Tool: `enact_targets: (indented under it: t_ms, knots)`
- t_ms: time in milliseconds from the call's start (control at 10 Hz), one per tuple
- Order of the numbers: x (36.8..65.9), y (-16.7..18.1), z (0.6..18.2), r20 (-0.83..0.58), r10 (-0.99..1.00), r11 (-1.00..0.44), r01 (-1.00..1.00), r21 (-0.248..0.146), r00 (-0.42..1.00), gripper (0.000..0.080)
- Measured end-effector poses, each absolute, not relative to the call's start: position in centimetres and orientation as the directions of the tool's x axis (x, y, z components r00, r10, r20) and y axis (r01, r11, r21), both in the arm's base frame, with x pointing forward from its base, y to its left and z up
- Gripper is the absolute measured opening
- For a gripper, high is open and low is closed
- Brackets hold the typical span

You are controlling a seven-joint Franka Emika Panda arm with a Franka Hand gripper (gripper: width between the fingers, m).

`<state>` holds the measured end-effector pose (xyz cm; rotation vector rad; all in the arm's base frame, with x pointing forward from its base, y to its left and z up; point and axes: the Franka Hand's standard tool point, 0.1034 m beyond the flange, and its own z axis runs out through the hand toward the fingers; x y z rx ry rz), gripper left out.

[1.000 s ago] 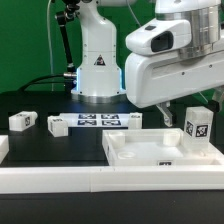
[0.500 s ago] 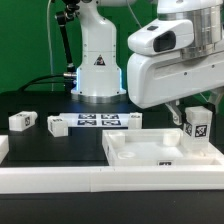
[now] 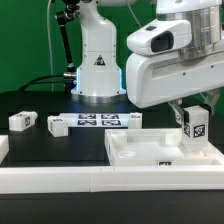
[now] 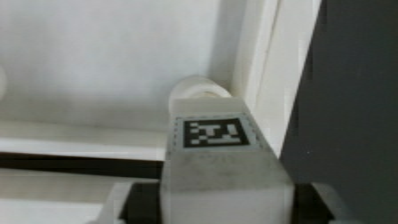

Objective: Assemble square table

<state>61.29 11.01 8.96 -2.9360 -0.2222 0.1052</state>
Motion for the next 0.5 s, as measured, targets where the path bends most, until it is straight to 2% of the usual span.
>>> enact_targets:
  t_ms: [500]
  knots:
    - [61.42, 10.82, 8.87, -0.111, -0.282, -0.939, -0.298, -0.173, 0.953, 0.029]
